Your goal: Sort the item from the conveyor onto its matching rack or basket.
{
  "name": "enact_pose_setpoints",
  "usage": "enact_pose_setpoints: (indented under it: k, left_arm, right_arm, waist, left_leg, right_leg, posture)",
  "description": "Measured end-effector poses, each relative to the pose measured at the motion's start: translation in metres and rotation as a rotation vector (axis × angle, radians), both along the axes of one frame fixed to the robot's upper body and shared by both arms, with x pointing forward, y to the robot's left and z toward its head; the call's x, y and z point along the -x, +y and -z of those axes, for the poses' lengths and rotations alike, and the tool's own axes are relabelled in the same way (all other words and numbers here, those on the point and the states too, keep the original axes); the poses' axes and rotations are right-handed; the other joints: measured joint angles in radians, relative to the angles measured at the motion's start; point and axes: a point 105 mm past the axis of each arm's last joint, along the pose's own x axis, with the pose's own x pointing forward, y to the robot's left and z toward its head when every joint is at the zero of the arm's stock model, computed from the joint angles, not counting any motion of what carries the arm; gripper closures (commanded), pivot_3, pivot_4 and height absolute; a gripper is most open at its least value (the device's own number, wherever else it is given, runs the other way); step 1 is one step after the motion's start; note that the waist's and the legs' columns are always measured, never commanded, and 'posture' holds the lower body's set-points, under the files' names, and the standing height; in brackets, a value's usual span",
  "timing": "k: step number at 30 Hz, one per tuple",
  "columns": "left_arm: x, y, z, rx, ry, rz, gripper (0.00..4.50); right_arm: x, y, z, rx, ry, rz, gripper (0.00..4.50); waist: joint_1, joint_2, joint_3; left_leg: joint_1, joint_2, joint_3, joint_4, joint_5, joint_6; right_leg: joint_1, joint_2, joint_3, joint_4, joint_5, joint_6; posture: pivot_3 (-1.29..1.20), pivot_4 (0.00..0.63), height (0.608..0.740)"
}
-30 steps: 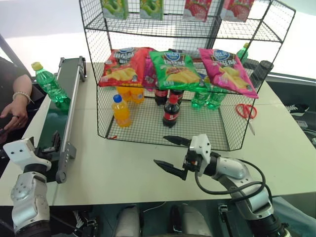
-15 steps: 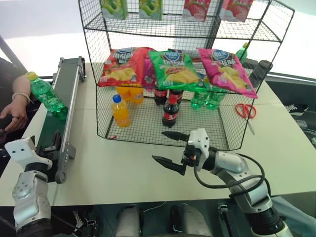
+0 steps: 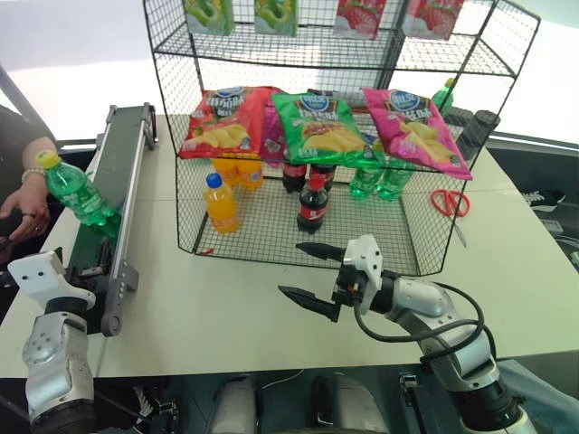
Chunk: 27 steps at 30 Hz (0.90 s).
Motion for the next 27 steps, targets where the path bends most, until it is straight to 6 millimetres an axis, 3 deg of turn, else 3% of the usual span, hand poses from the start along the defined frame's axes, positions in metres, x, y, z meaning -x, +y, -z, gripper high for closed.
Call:
enact_pose_setpoints:
  k: [27]
  left_arm:
    - [0.0028,0.0055,-0.0021,-0.023,-0.023,-0.051,0.0]
  right_arm:
    - [0.0023,0.0018,-0.0042,-0.001,-0.012,-0.023,0.04]
  waist:
    - [0.0,0.0,0.0]
  left_leg:
    - [0.0,0.0,0.0,0.0,0.0,0.0]
  right_leg:
    - [0.0,0.0,0.0,0.0,0.0,0.0]
  posture:
    - [0.0,0.15,0.735]
